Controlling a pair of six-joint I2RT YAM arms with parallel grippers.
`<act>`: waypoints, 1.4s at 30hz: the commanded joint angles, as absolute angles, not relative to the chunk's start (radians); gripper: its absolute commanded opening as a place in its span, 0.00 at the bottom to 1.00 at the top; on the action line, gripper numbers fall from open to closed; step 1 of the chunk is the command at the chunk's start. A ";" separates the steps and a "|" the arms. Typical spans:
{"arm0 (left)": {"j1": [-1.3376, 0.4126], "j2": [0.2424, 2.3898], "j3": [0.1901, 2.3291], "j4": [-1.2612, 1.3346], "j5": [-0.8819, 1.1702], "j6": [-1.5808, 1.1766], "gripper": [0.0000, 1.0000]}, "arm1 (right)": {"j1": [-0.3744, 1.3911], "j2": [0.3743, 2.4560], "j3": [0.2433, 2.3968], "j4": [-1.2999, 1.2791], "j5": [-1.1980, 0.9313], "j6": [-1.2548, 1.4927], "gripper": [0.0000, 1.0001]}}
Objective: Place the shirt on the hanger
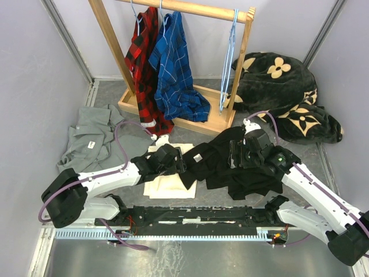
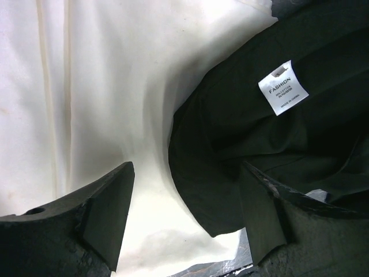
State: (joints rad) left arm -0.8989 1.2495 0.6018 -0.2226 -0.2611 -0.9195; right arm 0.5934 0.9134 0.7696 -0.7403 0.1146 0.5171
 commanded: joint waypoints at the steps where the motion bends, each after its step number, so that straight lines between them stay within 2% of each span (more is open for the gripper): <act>1: -0.898 1.221 0.577 -0.162 -0.299 -0.980 0.78 | 0.608 0.942 0.802 -0.634 0.092 0.464 0.85; 9: -0.817 1.072 0.483 -0.137 -0.218 -0.961 0.82 | 0.770 1.114 0.906 -0.551 0.204 0.418 0.86; 14: -0.799 1.044 0.473 -0.130 -0.174 -0.917 0.84 | 0.799 1.262 0.989 -0.540 0.191 0.328 0.86; 19: -0.799 1.052 0.470 -0.112 -0.139 -0.904 0.84 | 0.811 1.384 1.075 -0.597 0.325 0.221 0.84; 31: -0.799 1.120 0.511 -0.074 -0.097 -0.879 0.88 | 0.812 1.591 1.161 -0.615 0.459 0.088 0.64; 35: -0.799 1.129 0.517 -0.082 -0.121 -0.887 0.88 | 0.811 1.628 1.163 -0.615 0.484 0.084 0.50; 39: -0.799 1.140 0.512 -0.082 -0.142 -0.917 0.88 | 0.812 1.629 1.139 -0.613 0.506 0.114 0.23; 42: -0.799 1.161 0.510 -0.075 -0.156 -0.936 0.88 | 0.811 1.569 1.084 -0.576 0.517 0.166 0.06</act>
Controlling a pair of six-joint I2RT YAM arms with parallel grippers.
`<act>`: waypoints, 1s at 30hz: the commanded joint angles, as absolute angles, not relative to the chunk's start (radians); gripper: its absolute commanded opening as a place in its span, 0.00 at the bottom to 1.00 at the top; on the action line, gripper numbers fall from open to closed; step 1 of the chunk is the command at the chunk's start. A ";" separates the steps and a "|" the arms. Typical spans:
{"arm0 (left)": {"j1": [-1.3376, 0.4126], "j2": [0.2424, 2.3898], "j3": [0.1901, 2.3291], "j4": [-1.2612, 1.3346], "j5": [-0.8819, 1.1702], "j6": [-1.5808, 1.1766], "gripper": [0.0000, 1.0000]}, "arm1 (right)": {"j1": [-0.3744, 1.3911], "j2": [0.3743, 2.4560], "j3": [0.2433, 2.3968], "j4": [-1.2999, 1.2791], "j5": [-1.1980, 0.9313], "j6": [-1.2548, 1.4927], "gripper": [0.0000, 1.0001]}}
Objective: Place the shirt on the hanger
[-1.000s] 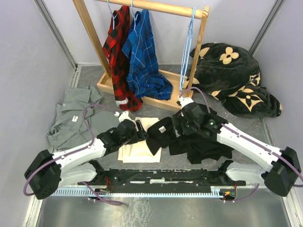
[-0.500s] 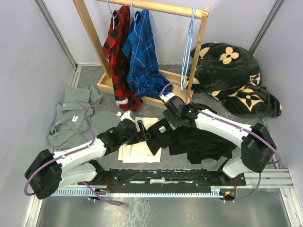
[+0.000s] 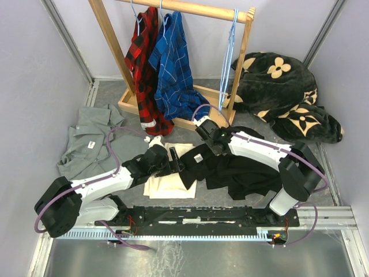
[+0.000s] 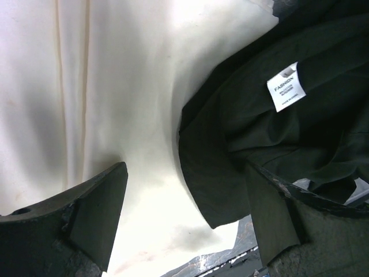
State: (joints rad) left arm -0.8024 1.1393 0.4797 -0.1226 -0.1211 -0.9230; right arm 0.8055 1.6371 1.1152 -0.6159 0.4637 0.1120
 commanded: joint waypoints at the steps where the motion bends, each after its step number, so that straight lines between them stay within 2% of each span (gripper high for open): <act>1: -0.799 1.167 0.511 -0.070 -0.159 -0.943 0.88 | 0.811 1.550 1.062 -0.561 0.516 0.185 0.03; 7: -0.801 1.266 0.564 -0.044 -0.154 -0.925 0.88 | 0.810 1.448 0.972 -0.496 0.499 0.292 0.00; 23: -0.921 1.382 0.641 -0.052 -0.231 -0.987 0.72 | 0.808 1.328 0.892 -0.494 0.535 0.430 0.00; 27: -0.961 1.383 0.632 -0.066 -0.264 -1.018 0.62 | 0.808 1.267 0.847 -0.494 0.553 0.498 0.00; 30: -0.971 1.368 0.627 -0.081 -0.280 -1.023 0.47 | 0.808 1.192 0.808 -0.499 0.560 0.543 0.00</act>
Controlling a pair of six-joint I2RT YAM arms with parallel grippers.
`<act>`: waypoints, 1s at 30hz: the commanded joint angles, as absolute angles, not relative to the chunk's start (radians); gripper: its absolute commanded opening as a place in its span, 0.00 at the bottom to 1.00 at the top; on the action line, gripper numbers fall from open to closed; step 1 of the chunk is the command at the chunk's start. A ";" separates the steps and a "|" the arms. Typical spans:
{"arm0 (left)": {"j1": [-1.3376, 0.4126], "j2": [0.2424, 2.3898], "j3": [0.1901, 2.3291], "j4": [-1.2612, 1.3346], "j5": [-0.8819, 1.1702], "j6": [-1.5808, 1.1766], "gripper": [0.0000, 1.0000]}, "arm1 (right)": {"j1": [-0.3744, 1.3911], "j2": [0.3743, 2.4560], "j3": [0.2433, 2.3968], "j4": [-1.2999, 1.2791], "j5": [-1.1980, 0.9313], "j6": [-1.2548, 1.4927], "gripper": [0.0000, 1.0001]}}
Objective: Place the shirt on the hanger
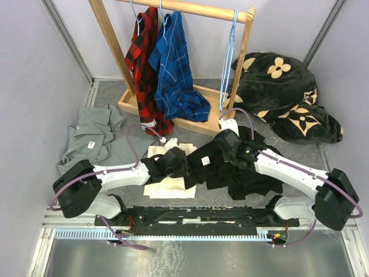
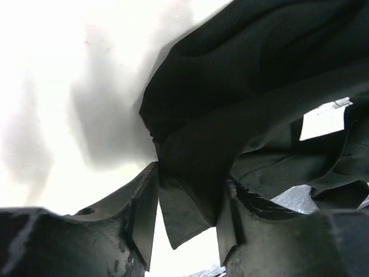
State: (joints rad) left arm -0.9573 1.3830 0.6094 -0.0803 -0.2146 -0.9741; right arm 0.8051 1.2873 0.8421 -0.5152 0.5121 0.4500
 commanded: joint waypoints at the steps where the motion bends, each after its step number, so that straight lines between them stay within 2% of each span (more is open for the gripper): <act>1: -0.972 1.358 0.629 -0.089 -0.288 -1.020 0.39 | 0.808 1.161 0.791 -0.500 0.563 0.555 0.00; 5: -0.974 1.295 0.640 -0.146 -0.324 -0.982 0.07 | 0.810 0.981 0.703 -0.494 0.536 0.574 0.00; 6: -0.975 1.275 0.644 -0.162 -0.334 -0.969 0.03 | 0.810 0.930 0.677 -0.491 0.516 0.576 0.00; 10: -0.988 1.195 0.674 -0.239 -0.359 -0.907 0.03 | 0.813 0.694 0.576 -0.469 0.424 0.565 0.00; 13: -1.081 1.091 0.716 -0.313 -0.462 -0.885 0.03 | 0.815 0.519 0.545 -0.485 0.380 0.554 0.00; 20: -1.239 0.942 0.836 -0.472 -0.657 -0.828 0.03 | 0.816 0.206 0.612 -0.534 0.329 0.499 0.00; 23: -1.294 0.918 0.917 -0.490 -0.710 -0.772 0.03 | 0.815 0.243 0.727 -0.523 0.243 0.447 0.00; 30: -1.446 0.951 1.228 -0.543 -0.875 -0.574 0.03 | 0.816 0.492 1.143 -0.548 0.133 0.327 0.00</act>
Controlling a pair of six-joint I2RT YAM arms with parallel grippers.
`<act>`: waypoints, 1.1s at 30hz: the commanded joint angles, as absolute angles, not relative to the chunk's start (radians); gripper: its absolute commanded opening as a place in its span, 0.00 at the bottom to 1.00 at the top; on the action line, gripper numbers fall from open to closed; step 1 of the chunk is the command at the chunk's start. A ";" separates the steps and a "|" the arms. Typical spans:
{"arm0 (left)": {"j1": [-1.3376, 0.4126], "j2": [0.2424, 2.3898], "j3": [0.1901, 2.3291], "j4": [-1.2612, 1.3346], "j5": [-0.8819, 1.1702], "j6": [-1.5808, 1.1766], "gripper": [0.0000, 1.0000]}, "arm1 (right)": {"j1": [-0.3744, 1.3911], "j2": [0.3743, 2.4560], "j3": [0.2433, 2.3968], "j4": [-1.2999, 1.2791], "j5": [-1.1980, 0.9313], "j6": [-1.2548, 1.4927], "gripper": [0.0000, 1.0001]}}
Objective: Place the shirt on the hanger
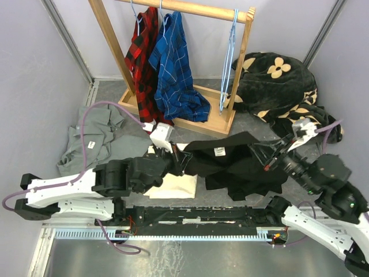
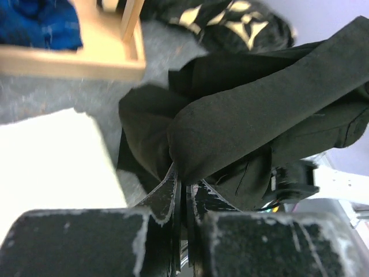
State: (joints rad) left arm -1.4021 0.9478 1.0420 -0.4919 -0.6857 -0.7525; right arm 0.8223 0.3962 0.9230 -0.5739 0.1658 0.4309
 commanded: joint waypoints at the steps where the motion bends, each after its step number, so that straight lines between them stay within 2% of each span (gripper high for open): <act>1: -1.452 0.962 1.285 -0.543 -0.880 -0.537 0.03 | 0.816 0.535 1.210 -0.559 0.116 0.309 0.00; 7: -1.456 1.087 1.662 -0.531 -0.901 -0.290 0.03 | 0.815 0.766 1.635 -0.581 0.021 0.224 0.00; 15: -1.456 1.388 2.368 -0.572 -0.887 0.008 0.03 | 0.815 1.047 2.172 -0.639 0.026 0.165 0.00; 18: -1.456 1.469 2.466 -0.544 -0.944 0.114 0.03 | 0.816 1.122 2.277 -0.653 0.040 0.136 0.00; 21: -1.456 1.440 2.387 -0.535 -0.990 0.120 0.03 | 0.816 1.114 2.220 -0.660 0.057 0.128 0.00; 24: -1.456 1.335 2.184 -0.565 -1.016 0.023 0.03 | 0.816 1.034 2.018 -0.624 0.063 0.151 0.00; 27: -1.456 1.169 1.872 -0.603 -1.022 -0.165 0.03 | 0.816 0.909 1.749 -0.580 0.034 0.215 0.00; 29: -1.456 1.035 1.598 -0.629 -0.989 -0.348 0.03 | 0.816 0.823 1.563 -0.550 -0.021 0.276 0.00; 33: -1.456 0.805 1.199 -0.692 -0.898 -0.662 0.03 | 0.816 0.686 1.211 -0.506 -0.107 0.395 0.00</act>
State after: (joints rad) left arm -1.4601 0.9867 1.4700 -0.6205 -0.9253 -0.2687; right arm 0.8204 0.7822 1.4544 -0.5896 -0.0414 0.2638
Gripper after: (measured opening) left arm 0.053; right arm 0.012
